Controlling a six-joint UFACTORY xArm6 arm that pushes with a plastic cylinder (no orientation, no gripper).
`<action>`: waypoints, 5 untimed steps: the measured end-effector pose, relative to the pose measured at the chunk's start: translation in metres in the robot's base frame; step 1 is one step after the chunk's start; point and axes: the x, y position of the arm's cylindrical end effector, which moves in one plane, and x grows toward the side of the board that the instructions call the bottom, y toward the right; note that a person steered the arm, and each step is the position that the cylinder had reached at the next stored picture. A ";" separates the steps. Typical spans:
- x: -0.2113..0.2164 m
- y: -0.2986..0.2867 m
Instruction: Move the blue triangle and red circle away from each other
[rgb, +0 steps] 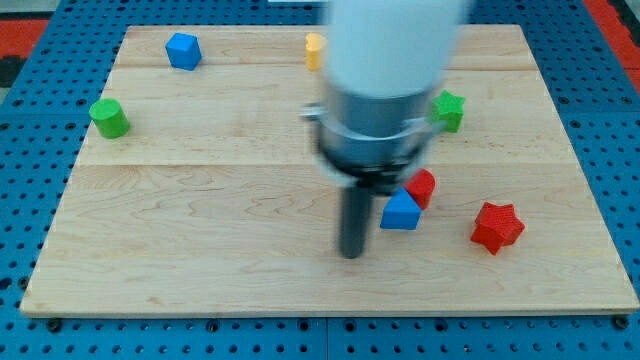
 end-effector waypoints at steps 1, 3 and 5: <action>-0.029 -0.007; -0.049 0.071; -0.079 0.085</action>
